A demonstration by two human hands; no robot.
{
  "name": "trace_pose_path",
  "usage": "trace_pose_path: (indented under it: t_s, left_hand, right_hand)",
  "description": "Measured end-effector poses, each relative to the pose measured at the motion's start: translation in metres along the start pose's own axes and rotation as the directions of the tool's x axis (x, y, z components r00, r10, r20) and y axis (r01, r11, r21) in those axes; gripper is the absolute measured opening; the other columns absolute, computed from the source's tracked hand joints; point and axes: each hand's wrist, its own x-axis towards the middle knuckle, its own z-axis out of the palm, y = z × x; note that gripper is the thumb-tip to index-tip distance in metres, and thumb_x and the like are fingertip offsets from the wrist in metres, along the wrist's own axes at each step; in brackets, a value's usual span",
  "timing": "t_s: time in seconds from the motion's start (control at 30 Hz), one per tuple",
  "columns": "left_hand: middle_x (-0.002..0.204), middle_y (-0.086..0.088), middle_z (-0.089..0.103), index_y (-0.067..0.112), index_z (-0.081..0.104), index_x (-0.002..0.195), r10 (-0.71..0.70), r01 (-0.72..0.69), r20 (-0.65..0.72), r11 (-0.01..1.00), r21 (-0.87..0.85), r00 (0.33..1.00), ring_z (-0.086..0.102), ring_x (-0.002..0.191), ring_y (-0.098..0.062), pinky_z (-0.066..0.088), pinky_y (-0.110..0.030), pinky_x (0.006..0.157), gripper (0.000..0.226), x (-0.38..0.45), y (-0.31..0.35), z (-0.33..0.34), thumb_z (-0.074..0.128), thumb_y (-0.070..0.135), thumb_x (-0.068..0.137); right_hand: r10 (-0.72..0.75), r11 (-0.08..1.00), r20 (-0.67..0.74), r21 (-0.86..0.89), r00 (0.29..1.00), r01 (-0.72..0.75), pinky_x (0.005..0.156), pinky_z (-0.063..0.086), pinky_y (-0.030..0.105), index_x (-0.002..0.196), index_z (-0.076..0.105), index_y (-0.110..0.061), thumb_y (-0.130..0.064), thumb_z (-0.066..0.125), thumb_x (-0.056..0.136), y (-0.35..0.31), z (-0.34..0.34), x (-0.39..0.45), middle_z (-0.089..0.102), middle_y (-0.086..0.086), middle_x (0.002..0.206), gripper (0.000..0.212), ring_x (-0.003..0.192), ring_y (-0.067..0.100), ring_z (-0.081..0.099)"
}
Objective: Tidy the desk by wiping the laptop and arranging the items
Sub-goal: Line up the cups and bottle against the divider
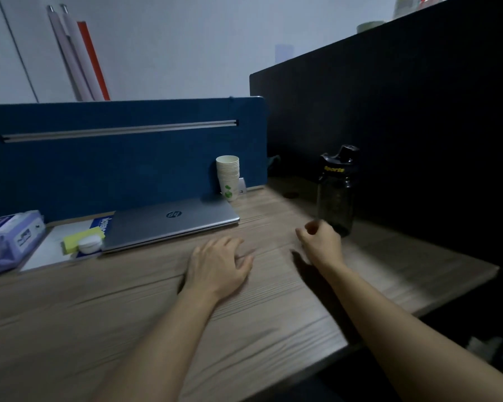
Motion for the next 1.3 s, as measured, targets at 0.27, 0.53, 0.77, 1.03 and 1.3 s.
trace_pose_path:
  t_s: [0.27,0.53,0.77,1.03,1.3]
  left_hand:
    - [0.135,0.011,0.056,0.031,0.054,0.132,0.017,-0.017,-0.027,1.0,-0.019,0.999,0.048,0.126,-0.013,0.037,-0.034,0.099,0.055,-0.024,0.011,-0.01,0.04,0.061,0.088]
    - [0.134,0.011,0.058,0.032,0.055,0.131,0.014,-0.018,-0.049,0.997,-0.078,0.999,0.05,0.124,-0.014,0.039,-0.035,0.098,0.048,-0.02,0.003,-0.006,0.046,0.054,0.089]
    - [0.139,0.011,0.053,0.033,0.051,0.133,-0.005,0.001,-0.031,0.991,-0.135,1.0,0.05,0.124,-0.014,0.039,-0.036,0.101,0.048,-0.002,-0.018,0.001,0.044,0.053,0.09]
    - [0.14,0.01,0.052,0.03,0.05,0.136,-0.041,0.031,-0.057,0.987,-0.159,0.998,0.045,0.129,-0.012,0.035,-0.035,0.106,0.047,0.03,-0.053,0.013,0.049,0.047,0.092]
    - [0.14,0.005,0.054,0.024,0.051,0.137,-0.067,0.055,-0.081,0.988,-0.144,0.994,0.046,0.128,-0.015,0.034,-0.033,0.108,0.046,0.07,-0.085,0.033,0.052,0.04,0.094]
  right_hand:
    - [0.057,0.998,-0.178,0.034,0.982,-0.052,0.09,0.052,0.049,0.117,0.053,-0.009,-0.027,0.065,0.087,0.022,-0.045,-0.009,0.053,0.012,0.119,0.037,0.104,0.03,0.057]
    - [0.049,0.999,-0.172,-0.013,0.984,-0.053,0.102,0.039,0.04,0.143,0.036,-0.006,-0.028,0.068,0.087,0.03,-0.047,0.016,0.044,0.019,0.139,0.068,0.126,0.036,0.046]
    - [-0.035,0.995,-0.065,-0.099,0.997,0.029,0.091,0.045,0.037,0.143,0.036,-0.009,-0.034,0.071,0.086,0.025,-0.028,0.035,0.049,0.014,0.138,0.072,0.119,0.031,0.053]
    - [-0.132,0.988,0.071,-0.068,0.989,0.137,0.084,0.046,0.03,0.138,0.044,-0.015,-0.045,0.076,0.078,0.017,0.011,0.06,0.059,0.004,0.127,0.074,0.11,0.021,0.058]
    - [-0.172,0.984,0.108,-0.027,0.979,0.176,0.082,0.049,0.03,0.134,0.045,-0.017,-0.039,0.078,0.08,0.005,0.069,0.098,0.059,0.004,0.126,0.067,0.107,0.019,0.058]
